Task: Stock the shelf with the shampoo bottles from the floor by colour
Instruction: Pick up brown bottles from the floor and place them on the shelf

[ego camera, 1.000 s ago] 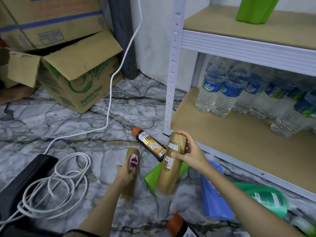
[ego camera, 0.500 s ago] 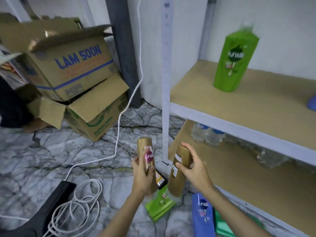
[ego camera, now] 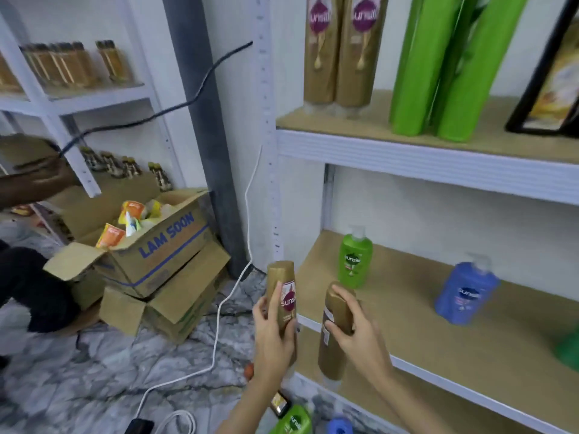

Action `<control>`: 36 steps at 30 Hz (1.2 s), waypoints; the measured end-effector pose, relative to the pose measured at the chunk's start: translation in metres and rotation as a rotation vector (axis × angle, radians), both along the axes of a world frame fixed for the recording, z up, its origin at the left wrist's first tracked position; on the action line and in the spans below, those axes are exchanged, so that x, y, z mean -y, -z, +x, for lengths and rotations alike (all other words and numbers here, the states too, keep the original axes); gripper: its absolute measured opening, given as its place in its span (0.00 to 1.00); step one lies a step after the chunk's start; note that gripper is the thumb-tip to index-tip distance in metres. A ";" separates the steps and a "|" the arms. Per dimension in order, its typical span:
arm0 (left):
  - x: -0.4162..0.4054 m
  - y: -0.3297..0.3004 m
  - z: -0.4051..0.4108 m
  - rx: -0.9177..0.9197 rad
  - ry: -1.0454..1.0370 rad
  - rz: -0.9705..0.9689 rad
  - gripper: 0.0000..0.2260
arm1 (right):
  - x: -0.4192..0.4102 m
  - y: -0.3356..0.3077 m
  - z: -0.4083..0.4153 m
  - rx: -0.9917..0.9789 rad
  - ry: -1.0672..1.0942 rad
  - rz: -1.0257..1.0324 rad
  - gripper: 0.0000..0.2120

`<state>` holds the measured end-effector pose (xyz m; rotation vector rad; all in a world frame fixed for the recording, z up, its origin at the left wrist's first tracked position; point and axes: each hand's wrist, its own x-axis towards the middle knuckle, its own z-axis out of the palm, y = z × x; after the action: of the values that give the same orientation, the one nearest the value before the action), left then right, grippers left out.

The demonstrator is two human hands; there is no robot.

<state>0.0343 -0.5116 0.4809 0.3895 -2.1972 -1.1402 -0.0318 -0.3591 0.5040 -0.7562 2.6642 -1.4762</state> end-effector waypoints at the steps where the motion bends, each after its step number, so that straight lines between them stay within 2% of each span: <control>1: -0.003 -0.027 -0.001 -0.026 0.011 -0.019 0.32 | -0.004 -0.027 0.000 -0.015 0.000 -0.007 0.32; 5: -0.012 -0.128 -0.004 -0.111 0.060 -0.049 0.32 | -0.016 -0.126 0.000 -0.084 0.012 -0.006 0.36; 9: -0.025 -0.216 -0.001 -0.181 0.066 -0.094 0.35 | -0.028 -0.213 0.005 -0.140 -0.015 0.108 0.32; 14: -0.024 -0.293 -0.013 -0.256 0.079 -0.134 0.31 | -0.032 -0.287 0.004 -0.221 -0.005 0.062 0.31; 18: -0.013 -0.339 -0.030 -0.317 0.173 -0.137 0.34 | -0.025 -0.326 -0.005 -0.267 0.024 0.018 0.30; 22: 0.001 -0.375 -0.060 -0.356 0.200 -0.137 0.40 | -0.018 -0.358 -0.020 -0.321 0.064 0.025 0.30; 26: 0.013 -0.398 -0.096 -0.368 0.187 -0.189 0.41 | -0.012 -0.378 -0.036 -0.349 0.120 -0.020 0.30; 36: 0.028 -0.395 -0.186 -0.273 0.192 -0.171 0.42 | 0.000 -0.406 -0.075 -0.387 0.246 -0.039 0.29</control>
<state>-0.1517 -0.5398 0.8763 -0.0502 -2.1000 -1.0253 -0.1071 -0.3596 0.9097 -0.8152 3.1212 -1.5794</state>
